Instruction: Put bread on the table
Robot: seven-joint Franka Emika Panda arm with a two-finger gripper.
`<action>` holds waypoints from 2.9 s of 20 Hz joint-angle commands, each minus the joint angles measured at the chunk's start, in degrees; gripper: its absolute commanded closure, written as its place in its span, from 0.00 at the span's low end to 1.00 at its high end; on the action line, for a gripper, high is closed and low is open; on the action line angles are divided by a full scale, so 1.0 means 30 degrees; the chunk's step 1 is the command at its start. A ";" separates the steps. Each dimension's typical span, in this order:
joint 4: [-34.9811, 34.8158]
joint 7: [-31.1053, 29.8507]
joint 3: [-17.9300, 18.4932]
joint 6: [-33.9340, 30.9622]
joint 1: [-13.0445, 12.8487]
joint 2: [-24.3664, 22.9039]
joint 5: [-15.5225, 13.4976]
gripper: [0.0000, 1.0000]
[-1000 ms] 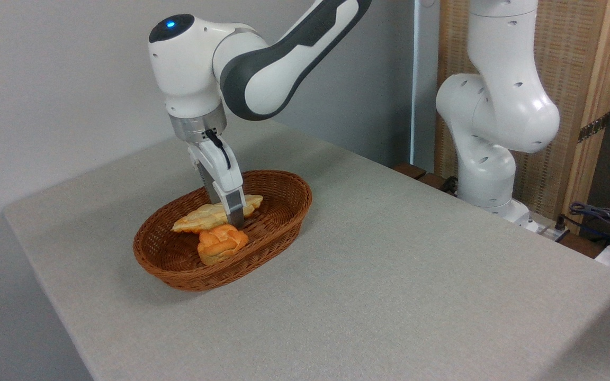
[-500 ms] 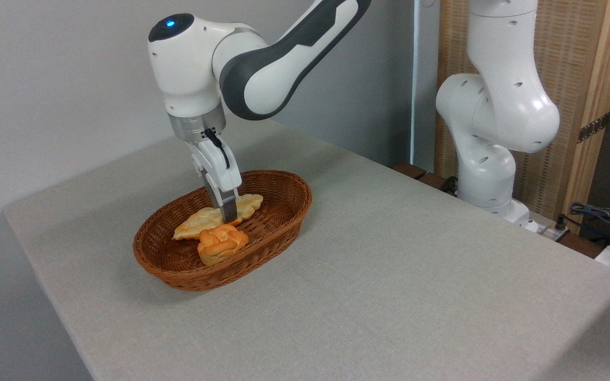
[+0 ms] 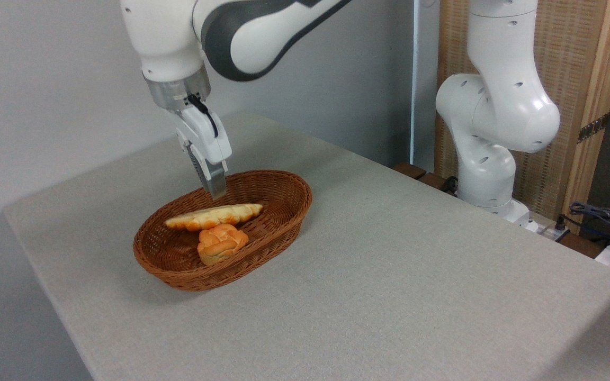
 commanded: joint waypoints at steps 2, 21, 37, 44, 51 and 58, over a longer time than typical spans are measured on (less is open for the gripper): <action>0.1861 0.1127 0.1520 -0.1874 -0.0072 0.0326 -0.0192 0.75; 0.1246 0.1920 0.0411 -0.1874 -0.0364 0.0472 0.0775 0.00; -0.0511 0.2975 0.0146 -0.0529 -0.0453 -0.0407 0.0804 0.00; -0.3087 0.3590 -0.0206 0.1989 -0.1097 -0.0758 0.1888 0.00; -0.4144 0.3590 -0.0235 0.3164 -0.1390 -0.0846 0.1917 0.00; -0.4144 0.3590 -0.0235 0.3194 -0.1390 -0.0788 0.1917 0.00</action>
